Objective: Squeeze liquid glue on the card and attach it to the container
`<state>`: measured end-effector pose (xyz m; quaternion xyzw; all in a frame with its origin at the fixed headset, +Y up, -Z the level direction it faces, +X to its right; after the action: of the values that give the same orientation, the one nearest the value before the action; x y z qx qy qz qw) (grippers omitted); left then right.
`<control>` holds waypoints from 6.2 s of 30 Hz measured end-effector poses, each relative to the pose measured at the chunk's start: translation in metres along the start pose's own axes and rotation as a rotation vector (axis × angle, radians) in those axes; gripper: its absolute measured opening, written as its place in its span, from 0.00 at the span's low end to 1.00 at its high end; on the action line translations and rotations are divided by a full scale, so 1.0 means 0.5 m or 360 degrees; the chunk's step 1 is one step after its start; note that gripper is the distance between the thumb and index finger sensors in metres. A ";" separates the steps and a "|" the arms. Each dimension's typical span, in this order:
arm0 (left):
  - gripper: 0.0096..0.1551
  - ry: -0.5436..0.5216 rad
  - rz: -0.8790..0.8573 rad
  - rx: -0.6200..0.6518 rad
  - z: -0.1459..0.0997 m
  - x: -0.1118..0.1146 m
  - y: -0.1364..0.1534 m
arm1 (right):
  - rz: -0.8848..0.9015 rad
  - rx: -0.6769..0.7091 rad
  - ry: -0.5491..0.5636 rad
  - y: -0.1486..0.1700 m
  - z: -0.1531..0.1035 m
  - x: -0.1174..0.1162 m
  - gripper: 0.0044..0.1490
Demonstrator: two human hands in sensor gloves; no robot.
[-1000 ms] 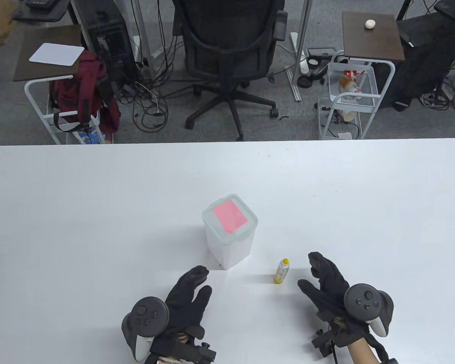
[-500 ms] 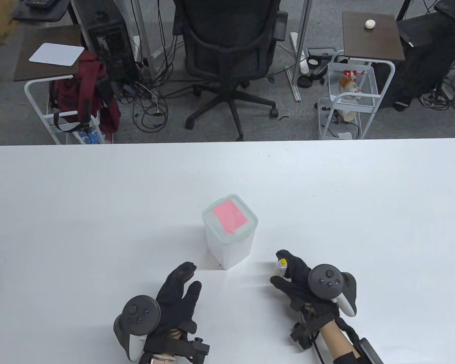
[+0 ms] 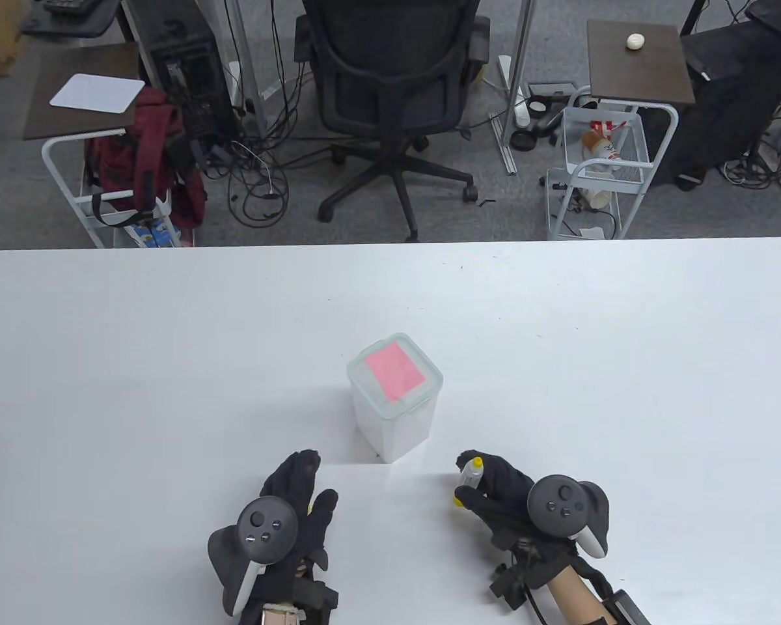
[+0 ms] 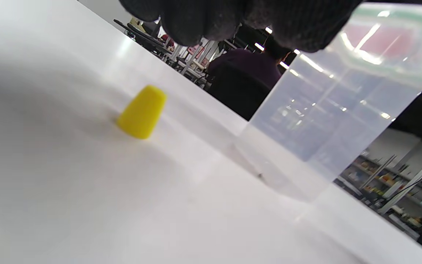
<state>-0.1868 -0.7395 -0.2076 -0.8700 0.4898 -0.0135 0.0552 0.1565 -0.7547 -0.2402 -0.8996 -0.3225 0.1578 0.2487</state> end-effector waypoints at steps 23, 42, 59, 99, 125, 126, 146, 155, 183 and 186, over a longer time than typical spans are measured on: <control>0.24 0.0217 0.0687 -0.0180 0.019 0.036 -0.016 | 0.0044 0.0058 -0.0001 -0.005 -0.013 -0.002 0.35; 0.24 -0.0195 -0.0747 0.0499 -0.021 -0.027 -0.095 | -0.0240 0.0355 -0.0406 -0.089 -0.007 -0.051 0.34; 0.24 0.0020 -0.0567 0.0655 -0.021 0.012 -0.146 | -0.0420 0.0428 -0.0612 -0.122 -0.004 -0.077 0.34; 0.39 0.0174 -0.0779 0.0653 -0.008 0.047 -0.137 | -0.0148 0.0476 -0.0371 -0.120 -0.011 -0.095 0.35; 0.26 0.0260 -0.0787 0.0720 0.041 0.050 -0.165 | -0.0370 0.0427 -0.0249 -0.113 0.001 -0.076 0.35; 0.26 0.0248 -0.0792 0.0716 0.042 0.052 -0.164 | -0.0385 0.0426 -0.0256 -0.112 0.001 -0.076 0.35; 0.30 0.0285 -0.0910 0.0721 0.038 0.064 -0.140 | -0.0439 0.0434 -0.0251 -0.117 -0.002 -0.076 0.35; 0.32 0.0289 -0.0910 0.0709 0.029 0.071 -0.151 | -0.0447 0.0468 -0.0228 -0.126 -0.012 -0.070 0.35; 0.25 0.0320 -0.0855 0.0907 0.020 0.050 -0.172 | -0.0198 0.0534 -0.0322 -0.125 -0.014 -0.077 0.34; 0.24 0.0325 -0.0833 0.0899 0.020 0.052 -0.170 | -0.0201 0.0515 -0.0348 -0.120 -0.014 -0.080 0.34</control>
<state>-0.1000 -0.7172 -0.2088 -0.9101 0.2315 -0.2479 0.2381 0.0997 -0.7435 -0.1965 -0.8034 -0.3737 0.2883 0.3629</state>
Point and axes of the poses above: the tracker on the back of each hand, its own y axis roughly to the little-finger side, its own z axis roughly from the wrist to the fingertips, x = y × z, the point moved 1 cm from there along z, roughly from the wrist to the fingertips, and after that the axes turned 14 degrees about x, right-handed, at the moved point
